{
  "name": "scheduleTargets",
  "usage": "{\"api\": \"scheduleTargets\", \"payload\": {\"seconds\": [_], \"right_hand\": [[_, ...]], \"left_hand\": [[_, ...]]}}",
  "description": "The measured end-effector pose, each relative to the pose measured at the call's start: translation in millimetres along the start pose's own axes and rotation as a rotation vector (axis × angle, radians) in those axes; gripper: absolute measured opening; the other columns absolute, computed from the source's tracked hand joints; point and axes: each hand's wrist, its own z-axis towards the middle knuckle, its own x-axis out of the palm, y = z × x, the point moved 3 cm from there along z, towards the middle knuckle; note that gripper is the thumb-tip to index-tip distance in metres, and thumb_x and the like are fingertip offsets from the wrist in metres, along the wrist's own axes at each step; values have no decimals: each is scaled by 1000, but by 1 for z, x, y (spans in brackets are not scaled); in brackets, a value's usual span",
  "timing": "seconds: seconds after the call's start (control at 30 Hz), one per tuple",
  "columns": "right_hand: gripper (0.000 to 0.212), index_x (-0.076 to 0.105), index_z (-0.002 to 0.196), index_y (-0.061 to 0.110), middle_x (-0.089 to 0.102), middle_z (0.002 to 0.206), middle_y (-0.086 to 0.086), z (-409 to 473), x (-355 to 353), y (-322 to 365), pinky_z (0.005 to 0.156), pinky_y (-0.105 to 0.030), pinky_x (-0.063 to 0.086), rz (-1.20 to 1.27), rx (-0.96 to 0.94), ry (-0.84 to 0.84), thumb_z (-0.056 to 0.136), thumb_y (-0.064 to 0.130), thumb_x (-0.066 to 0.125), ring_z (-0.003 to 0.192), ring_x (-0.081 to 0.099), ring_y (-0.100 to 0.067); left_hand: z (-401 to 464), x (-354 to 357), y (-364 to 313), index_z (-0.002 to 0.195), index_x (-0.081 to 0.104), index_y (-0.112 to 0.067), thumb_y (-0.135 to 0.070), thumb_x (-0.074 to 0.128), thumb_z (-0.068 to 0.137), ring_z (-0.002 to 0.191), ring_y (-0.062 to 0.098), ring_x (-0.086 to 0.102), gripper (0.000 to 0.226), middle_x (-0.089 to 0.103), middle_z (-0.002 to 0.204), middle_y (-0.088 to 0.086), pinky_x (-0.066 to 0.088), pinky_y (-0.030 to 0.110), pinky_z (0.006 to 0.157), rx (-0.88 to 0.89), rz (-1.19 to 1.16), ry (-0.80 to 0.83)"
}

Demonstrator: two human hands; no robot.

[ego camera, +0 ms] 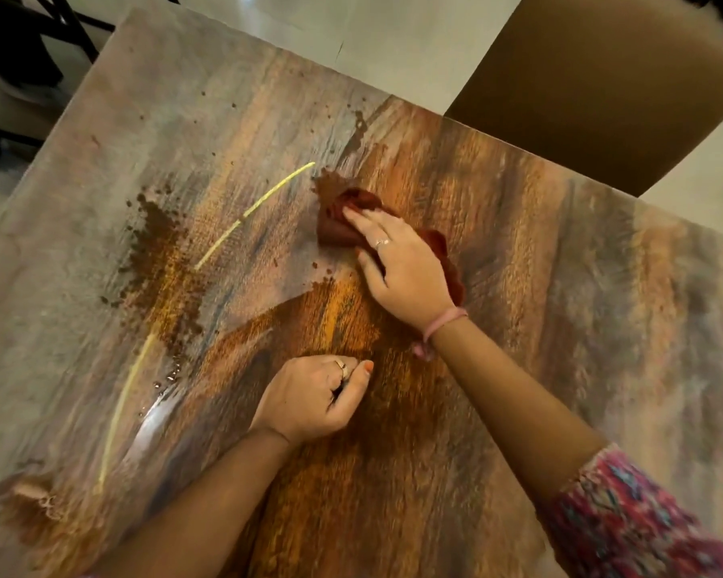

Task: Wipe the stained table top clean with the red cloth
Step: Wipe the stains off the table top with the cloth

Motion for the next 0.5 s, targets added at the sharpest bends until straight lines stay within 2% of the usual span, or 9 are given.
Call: {"api": "scheduleTargets", "payload": {"seconds": [0.07,0.1,0.2,0.27,0.33,0.4,0.5], "right_hand": [[48,42,142,16,50,141,-7,4,-8,-16,116,-33,26,12,-26,53,94,16,48,133,42,-21],[49,41,142,16,49,141,-6,15,-15,-28,116,-32,25,27,22,47,94,15,48,133,41,-19],[50,39,144,19,45,145,-2,65,-39,-81,114,-26,20,55,327,-80,96,15,45,136,38,-18],[50,38,145,19,45,146,-1,95,-51,-103,115,-26,23,95,520,-173,96,15,44,135,39,-18],[49,39,145,22,47,144,1,107,-47,-103,113,-28,30,45,631,-250,96,17,44,133,42,-17],[48,41,143,24,49,142,2,98,-34,-76,111,-31,35,9,595,-264,96,18,45,130,45,-16],[47,46,140,20,53,139,-1,45,-8,-17,113,-32,32,30,253,-142,93,17,48,130,46,-17]], "left_hand": [[0,0,0,50,46,-13,-33,37,96,42,9,42,51,44,46,-5,39,36,43,-16,-4,13],[0,-1,0,50,46,-13,-34,37,96,42,9,42,51,44,46,-5,39,37,43,-25,-7,15],[-2,0,-1,50,45,-11,-36,36,96,41,12,43,53,44,46,-2,38,39,43,-41,-14,23],[-3,0,0,51,50,-8,-37,34,96,42,15,46,56,47,47,0,38,40,44,-53,-31,38],[-2,1,0,51,51,-7,-38,33,96,42,16,46,58,48,47,1,38,41,45,-57,-33,43],[-2,0,-1,50,48,-8,-36,34,96,41,14,44,56,45,45,0,37,40,44,-47,-21,36],[-1,-1,-2,51,45,-11,-35,36,96,41,10,41,52,44,46,-3,36,33,43,-36,-8,27]]}}
